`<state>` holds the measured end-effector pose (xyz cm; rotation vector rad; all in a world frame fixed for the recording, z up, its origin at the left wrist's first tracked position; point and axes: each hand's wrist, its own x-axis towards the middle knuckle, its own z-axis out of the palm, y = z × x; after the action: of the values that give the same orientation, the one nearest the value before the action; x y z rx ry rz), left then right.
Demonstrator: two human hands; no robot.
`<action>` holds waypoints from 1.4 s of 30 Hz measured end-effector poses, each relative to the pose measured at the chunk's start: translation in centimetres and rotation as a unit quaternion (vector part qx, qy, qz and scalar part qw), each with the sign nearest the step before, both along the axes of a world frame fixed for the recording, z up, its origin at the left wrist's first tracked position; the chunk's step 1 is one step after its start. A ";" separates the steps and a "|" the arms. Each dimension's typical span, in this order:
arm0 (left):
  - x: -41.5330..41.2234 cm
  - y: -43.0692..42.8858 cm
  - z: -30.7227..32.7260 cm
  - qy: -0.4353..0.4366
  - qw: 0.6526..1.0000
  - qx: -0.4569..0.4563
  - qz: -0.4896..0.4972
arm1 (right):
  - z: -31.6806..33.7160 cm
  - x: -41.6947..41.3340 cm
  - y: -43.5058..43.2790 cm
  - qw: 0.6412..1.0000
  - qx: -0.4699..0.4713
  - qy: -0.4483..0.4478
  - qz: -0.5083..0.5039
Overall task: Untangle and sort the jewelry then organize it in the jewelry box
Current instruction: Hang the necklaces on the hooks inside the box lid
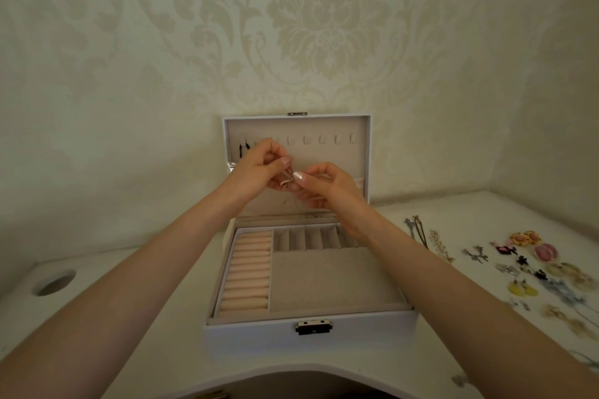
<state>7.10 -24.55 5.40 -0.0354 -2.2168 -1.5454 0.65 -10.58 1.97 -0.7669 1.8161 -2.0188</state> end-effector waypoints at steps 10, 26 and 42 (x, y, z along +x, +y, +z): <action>-0.2 -0.6 -0.5 0.019 0.998 -0.054 -0.014 | -0.2 0.3 0.4 0.999 -0.023 0.011 0.025; -0.1 -1.1 -0.7 0.039 0.998 -0.055 -0.004 | 0.2 -0.3 0.8 0.997 0.013 0.043 -0.061; -0.3 -1.3 -0.4 0.019 0.976 -0.207 0.065 | 1.5 -1.1 0.5 0.959 0.028 0.246 -0.141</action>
<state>6.78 -25.82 4.97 -0.0424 -2.4188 -0.9874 -0.47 -10.04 3.43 -1.1285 2.3641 -2.0614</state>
